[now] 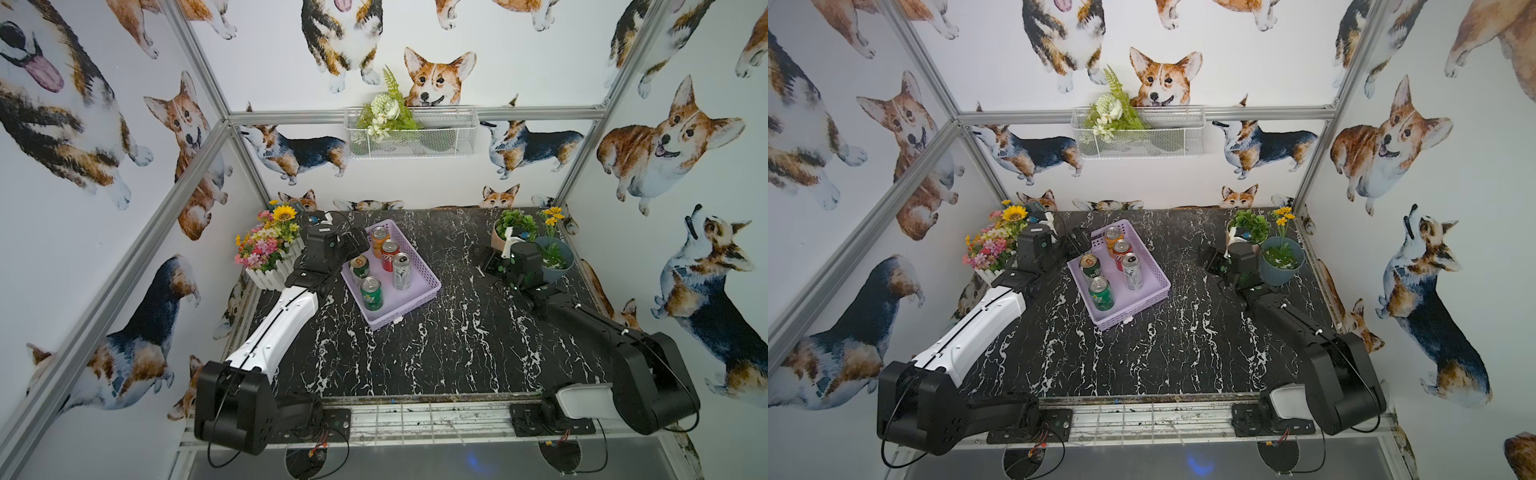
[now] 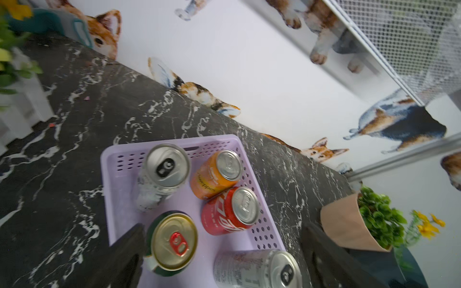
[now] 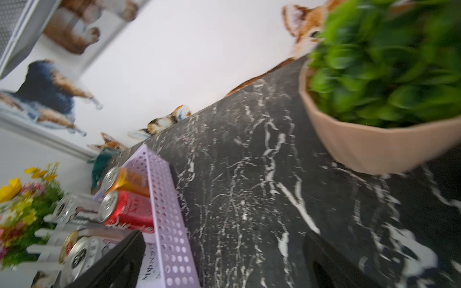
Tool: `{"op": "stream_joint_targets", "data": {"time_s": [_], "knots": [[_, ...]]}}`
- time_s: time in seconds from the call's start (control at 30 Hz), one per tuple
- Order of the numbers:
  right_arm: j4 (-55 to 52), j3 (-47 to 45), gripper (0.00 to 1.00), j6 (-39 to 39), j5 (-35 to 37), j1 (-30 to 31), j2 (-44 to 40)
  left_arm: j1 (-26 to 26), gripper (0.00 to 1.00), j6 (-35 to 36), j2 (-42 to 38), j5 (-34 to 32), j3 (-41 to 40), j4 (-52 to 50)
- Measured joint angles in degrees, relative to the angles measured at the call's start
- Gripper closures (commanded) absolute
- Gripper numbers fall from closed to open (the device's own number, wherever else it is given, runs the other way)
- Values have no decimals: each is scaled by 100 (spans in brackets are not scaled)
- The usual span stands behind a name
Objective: Take out the drinks from the basket
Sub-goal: Pick up the drink from the basket.
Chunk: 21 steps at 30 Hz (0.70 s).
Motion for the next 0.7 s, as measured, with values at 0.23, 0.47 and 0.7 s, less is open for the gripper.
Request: {"op": "stream_joint_targets", "data": {"time_s": [0.23, 0.47, 0.7], "knots": [[-706, 1746, 0, -931, -308, 1086, 1165, -24, 0, 177, -22, 251, 26, -529], [-1622, 3257, 4, -1504, -374, 1757, 2347, -26, 0, 326, -782, 238, -367, -848], [-2057, 3827, 10, -1687, -251, 2026, 2846, -26, 0, 483, -1034, 85, -549, -1058]]}}
